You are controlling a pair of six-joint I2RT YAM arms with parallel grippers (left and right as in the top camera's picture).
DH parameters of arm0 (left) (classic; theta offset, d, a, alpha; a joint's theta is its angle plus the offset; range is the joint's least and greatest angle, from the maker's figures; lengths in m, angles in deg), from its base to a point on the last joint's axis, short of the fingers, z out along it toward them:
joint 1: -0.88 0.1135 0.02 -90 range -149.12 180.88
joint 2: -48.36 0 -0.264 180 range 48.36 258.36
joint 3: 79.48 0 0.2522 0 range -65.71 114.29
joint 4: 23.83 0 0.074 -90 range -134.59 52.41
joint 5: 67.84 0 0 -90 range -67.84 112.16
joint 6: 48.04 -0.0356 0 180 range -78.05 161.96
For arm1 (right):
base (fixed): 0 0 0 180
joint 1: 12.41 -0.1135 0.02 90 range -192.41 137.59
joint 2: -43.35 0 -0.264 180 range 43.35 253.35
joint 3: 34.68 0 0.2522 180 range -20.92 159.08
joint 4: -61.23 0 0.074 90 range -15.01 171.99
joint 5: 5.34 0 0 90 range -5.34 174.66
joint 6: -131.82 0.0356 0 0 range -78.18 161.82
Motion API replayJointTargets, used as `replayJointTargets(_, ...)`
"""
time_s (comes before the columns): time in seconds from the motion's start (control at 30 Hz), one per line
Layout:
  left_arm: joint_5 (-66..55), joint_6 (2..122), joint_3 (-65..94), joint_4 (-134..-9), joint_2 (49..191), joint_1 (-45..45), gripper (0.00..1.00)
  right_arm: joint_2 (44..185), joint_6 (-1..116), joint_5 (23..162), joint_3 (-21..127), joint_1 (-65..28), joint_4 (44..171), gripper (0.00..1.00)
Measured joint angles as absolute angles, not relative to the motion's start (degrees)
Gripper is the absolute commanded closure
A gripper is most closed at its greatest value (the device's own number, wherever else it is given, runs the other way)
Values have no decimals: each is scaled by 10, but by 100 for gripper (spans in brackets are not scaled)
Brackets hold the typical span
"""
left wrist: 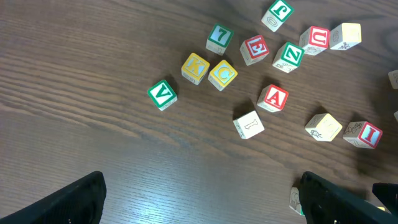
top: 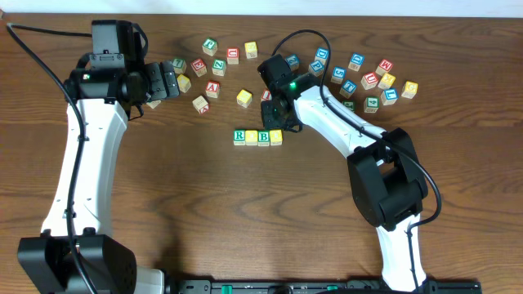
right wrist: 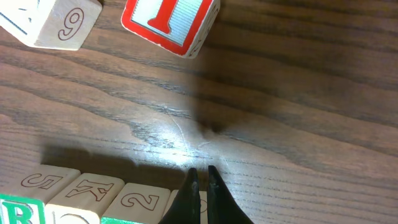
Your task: Spell out ROBOT
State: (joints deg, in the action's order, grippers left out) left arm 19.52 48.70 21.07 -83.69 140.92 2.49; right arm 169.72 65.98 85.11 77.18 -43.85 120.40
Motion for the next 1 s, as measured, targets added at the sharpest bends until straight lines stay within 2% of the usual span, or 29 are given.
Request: replayJointTargets(1.0, 195, 487, 211, -837, 1409, 25, 3, 1697, 686, 853, 771, -441, 1224, 99)
